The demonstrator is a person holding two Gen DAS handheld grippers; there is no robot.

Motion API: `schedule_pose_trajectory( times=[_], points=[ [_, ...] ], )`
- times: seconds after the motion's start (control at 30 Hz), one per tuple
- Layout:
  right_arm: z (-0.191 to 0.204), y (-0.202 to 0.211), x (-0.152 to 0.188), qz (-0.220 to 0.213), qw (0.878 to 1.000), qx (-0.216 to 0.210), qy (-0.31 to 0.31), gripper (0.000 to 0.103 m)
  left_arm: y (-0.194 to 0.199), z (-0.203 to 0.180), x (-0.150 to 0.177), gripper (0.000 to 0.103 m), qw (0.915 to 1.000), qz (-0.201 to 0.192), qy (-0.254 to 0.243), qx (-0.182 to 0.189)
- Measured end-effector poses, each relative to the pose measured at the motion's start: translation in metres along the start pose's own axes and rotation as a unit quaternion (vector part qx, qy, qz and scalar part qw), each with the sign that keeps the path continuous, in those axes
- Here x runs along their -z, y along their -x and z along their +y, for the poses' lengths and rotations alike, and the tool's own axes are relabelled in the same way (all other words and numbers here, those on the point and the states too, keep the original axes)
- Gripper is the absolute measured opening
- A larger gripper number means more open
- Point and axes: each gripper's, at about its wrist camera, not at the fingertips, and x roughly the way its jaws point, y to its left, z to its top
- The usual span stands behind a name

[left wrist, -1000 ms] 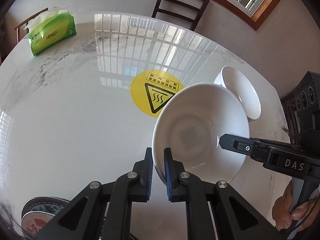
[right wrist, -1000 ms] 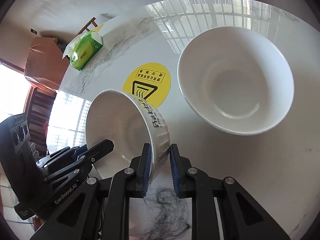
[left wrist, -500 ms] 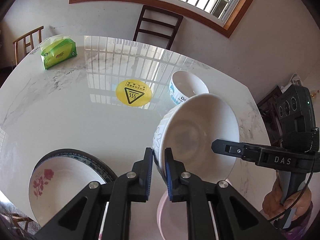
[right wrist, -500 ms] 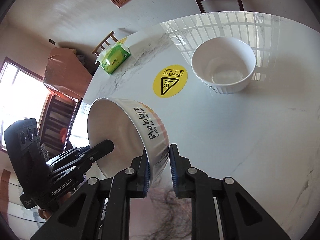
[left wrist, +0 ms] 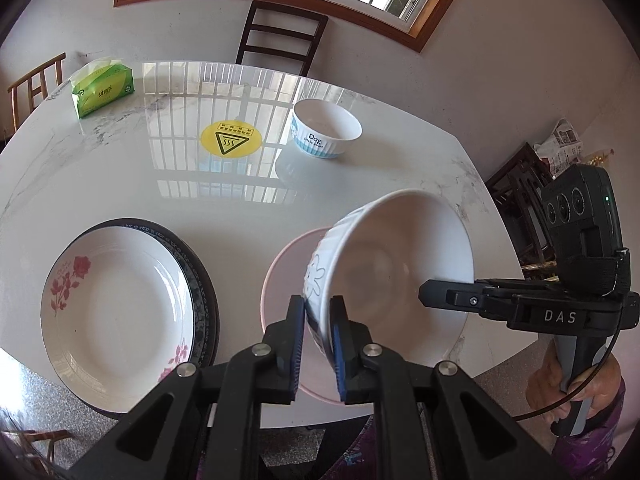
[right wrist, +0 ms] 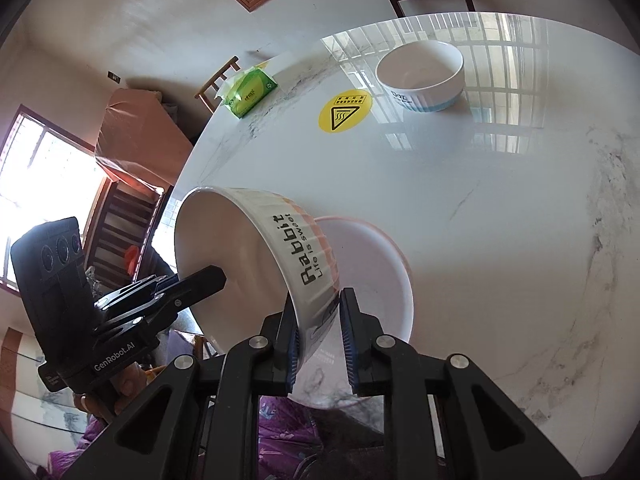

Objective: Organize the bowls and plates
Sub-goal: 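Lower the Rabbit bowl into the pink bowl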

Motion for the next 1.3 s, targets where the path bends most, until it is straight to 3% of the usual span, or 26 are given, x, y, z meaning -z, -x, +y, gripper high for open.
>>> schedule_pose_trajectory(
  times=[0.4, 1.3],
  points=[
    [-0.009, -0.010, 0.019, 0.021, 0.999, 0.021, -0.014, 0.019, -0.019, 0.002, 0.015, 0.013, 0.9994, 0.034, 0.001, -0.006],
    [-0.017, -0.030, 0.019, 0.038, 0.998, 0.035, -0.027, 0.020, -0.039, -0.006, 0.022, 0.013, 0.9979, 0.036, -0.028, -0.047]
  ],
)
